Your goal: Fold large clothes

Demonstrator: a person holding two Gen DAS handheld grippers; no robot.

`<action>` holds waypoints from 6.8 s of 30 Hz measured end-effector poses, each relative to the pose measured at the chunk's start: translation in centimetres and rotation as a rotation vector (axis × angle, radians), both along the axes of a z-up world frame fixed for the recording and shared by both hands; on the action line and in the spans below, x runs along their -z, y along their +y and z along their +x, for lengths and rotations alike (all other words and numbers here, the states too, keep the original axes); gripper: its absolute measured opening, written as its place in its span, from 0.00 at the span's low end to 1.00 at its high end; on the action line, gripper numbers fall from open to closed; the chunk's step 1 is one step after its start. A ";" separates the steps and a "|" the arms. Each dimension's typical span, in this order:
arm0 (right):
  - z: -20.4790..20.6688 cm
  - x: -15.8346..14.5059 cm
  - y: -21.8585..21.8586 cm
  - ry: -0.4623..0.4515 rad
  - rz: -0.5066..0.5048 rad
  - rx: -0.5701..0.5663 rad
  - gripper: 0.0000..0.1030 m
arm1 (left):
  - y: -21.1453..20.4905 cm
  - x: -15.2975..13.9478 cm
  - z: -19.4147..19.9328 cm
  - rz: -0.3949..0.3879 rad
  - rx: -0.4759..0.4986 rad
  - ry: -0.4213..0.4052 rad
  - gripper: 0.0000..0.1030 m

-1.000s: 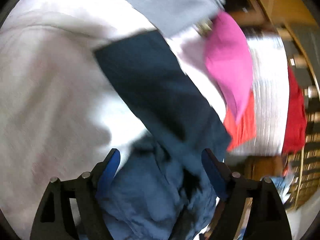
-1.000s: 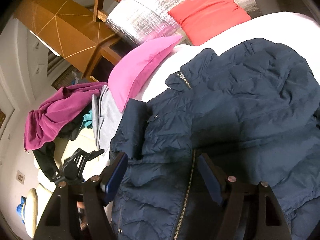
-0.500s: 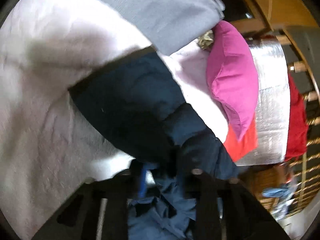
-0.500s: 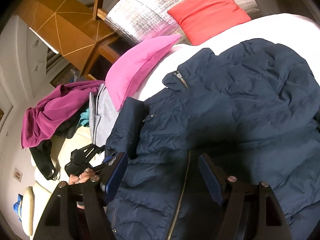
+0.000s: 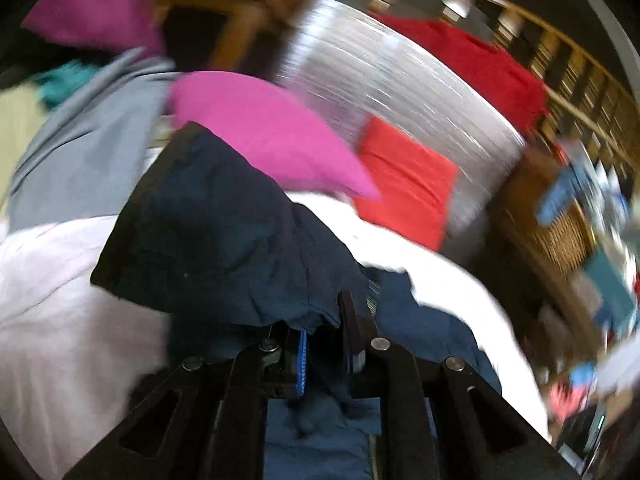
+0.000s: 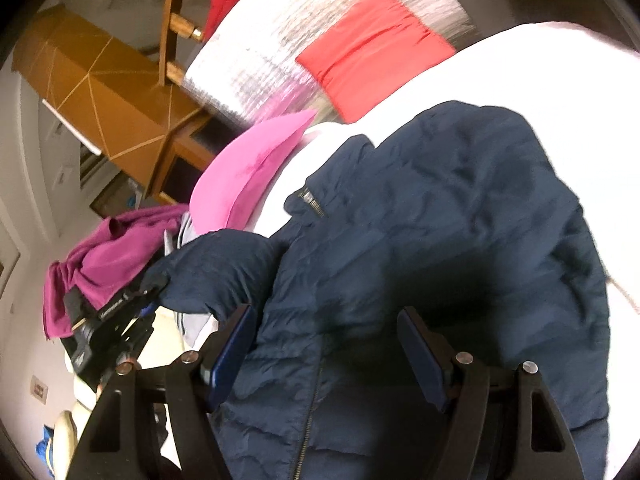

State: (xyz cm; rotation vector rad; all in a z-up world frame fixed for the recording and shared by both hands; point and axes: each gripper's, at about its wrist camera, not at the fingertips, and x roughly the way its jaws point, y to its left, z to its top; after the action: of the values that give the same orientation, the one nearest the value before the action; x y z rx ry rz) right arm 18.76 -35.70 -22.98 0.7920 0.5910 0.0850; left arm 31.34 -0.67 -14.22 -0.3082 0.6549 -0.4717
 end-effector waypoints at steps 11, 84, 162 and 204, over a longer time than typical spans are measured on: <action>-2.3 -0.9 -3.7 -0.012 0.029 0.088 0.76 | -11.3 5.7 -0.8 0.418 0.286 0.147 0.79; 4.4 -4.1 -0.4 0.047 -0.248 0.110 0.74 | 3.3 5.7 6.3 0.364 -0.212 0.253 0.85; 2.6 1.2 -14.7 0.211 0.076 0.197 0.84 | 8.7 9.6 9.8 0.220 -0.312 0.445 0.87; 5.1 4.3 -12.9 0.202 0.092 0.026 0.88 | 7.7 9.8 9.1 0.096 -0.209 0.462 0.60</action>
State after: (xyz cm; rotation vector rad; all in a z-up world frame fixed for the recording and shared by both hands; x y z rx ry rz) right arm 23.89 -48.58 -27.25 0.9042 0.7716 0.0082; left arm 40.45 7.05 -24.05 -0.3947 1.0793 -0.1650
